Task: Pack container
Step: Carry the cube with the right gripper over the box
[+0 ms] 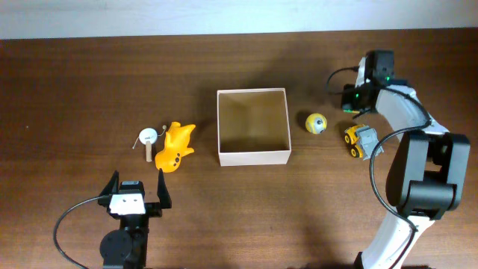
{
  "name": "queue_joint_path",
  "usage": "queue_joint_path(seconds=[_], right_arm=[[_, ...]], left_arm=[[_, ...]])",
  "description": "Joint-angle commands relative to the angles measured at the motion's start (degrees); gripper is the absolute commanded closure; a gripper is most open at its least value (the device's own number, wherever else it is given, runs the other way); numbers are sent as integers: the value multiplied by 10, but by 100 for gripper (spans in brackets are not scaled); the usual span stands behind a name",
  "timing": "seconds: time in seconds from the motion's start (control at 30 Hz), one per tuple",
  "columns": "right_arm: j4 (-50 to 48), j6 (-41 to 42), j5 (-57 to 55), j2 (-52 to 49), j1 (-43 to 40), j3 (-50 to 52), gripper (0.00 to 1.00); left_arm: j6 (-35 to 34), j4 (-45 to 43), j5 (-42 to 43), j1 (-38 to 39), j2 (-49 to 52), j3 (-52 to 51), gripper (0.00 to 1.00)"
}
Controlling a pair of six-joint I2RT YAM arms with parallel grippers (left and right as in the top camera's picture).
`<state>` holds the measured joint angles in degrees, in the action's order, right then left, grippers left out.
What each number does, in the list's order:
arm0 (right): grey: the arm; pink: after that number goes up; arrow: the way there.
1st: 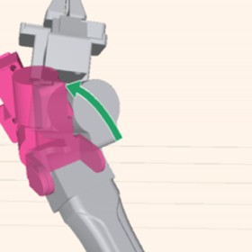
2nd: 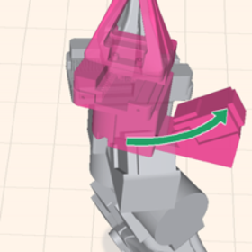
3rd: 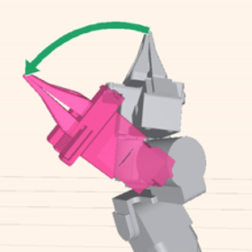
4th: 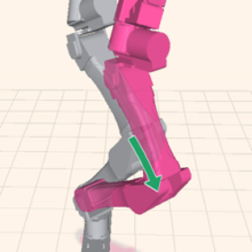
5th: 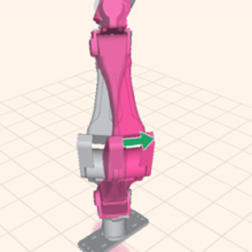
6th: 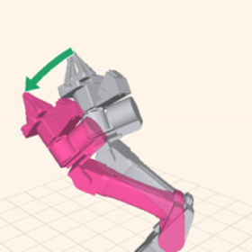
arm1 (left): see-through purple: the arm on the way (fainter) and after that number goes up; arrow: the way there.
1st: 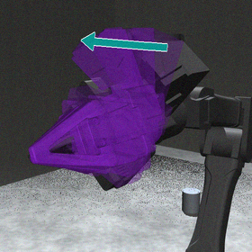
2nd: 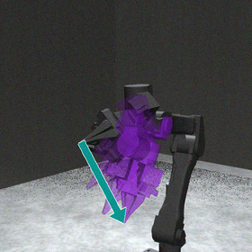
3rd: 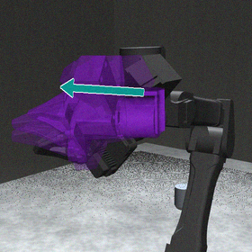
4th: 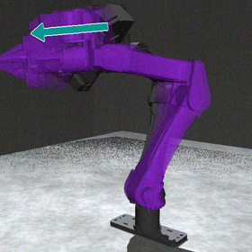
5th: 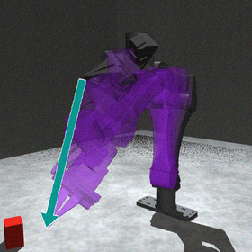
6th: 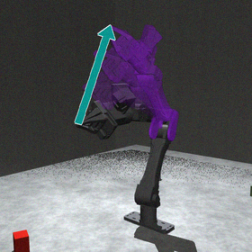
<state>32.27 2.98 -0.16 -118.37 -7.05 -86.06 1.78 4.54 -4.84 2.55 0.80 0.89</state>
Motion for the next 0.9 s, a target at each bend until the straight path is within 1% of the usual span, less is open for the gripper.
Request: queue_joint_path(seconds=[0.0,0.1,0.17,0.27,0.4,0.5,0.6,0.67,0.73,0.87], right_arm=[[27,0,2,-2,-1,-52,51],[75,-2,27,-2,-1,-96,51],[106,-21,70,-2,-1,-125,51],[162,-57,173,-2,0,-178,51],[231,-112,336,-2,4,-249,51],[270,-135,435,-2,17,-291,50],[297,-156,502,0,42,-312,50],[306,-163,522,2,64,-313,51],[315,-163,519,1,94,-313,51],[328,-159,433,1,161,-312,52]], left_arm=[[9,0,6,0,-4,-3,1],[9,0,6,0,-4,-3,1],[9,0,6,0,-4,-3,1],[9,0,6,0,-4,-3,1],[9,0,6,0,-4,-3,1],[9,0,6,0,-4,-3,1],[9,0,6,0,-4,-3,1],[9,0,6,0,-4,-3,1],[9,0,6,0,-4,-3,1],[9,0,6,0,-4,-3,1]])
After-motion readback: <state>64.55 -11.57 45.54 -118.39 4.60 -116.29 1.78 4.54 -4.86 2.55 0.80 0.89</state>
